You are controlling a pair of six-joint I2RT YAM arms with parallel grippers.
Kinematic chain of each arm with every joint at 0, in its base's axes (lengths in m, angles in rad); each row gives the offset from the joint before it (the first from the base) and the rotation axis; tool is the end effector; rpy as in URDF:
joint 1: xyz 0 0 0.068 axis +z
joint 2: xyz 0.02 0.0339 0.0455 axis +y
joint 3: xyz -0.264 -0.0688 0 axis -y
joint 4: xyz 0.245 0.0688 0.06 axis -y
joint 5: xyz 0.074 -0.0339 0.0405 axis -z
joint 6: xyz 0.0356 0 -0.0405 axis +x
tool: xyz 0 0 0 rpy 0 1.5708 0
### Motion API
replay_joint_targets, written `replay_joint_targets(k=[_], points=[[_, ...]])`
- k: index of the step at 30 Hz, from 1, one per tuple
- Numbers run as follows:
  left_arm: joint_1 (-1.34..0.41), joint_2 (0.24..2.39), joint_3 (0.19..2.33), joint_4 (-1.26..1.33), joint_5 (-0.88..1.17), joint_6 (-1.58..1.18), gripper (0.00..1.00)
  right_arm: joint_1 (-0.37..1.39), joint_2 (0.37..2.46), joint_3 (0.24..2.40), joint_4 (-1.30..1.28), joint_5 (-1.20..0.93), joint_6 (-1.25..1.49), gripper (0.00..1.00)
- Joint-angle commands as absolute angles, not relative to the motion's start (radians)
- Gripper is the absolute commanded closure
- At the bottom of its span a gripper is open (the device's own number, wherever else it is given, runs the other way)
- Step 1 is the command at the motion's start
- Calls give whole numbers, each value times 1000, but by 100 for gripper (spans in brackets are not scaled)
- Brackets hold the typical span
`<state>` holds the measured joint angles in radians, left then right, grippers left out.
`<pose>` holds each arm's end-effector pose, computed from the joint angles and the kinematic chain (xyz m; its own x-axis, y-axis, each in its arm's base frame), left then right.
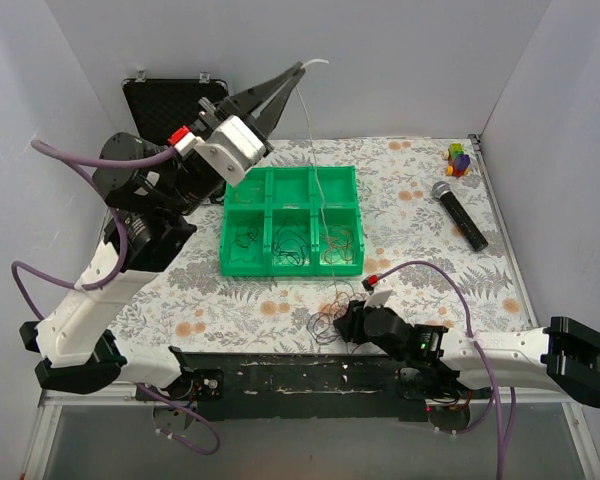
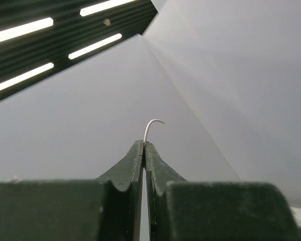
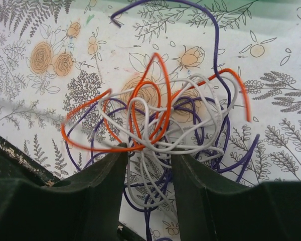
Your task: Untangle the cables
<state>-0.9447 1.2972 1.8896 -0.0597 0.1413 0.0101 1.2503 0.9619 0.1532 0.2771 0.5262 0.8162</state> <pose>0.1205 -0.1752 0.6097 0.3064 -0.4066 -0.8607 0.8703 0.4860 0.0802 0.0711 0.1575 0.1411 -0.6079 0.1683 -0.7759 -0.3524 0.8186 0.4536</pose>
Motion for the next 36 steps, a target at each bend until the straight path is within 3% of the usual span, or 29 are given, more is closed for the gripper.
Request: replay_joint_targets(k=[1, 12, 15, 25, 36], points=[[-945, 1342, 1979, 176, 74, 142, 99, 1250, 974, 150, 219, 526, 851, 52], [-945, 1520, 2163, 485, 106, 457, 100, 1252, 999, 135, 212, 503, 893, 48], [-945, 1591, 2281, 474, 136, 476, 99, 1250, 996, 129, 209, 505, 899, 47], [-945, 1621, 2284, 601, 297, 600, 95, 1253, 991, 97, 212, 494, 934, 46], [-943, 1753, 2507, 613, 457, 871, 95, 1252, 994, 90, 204, 485, 946, 46]])
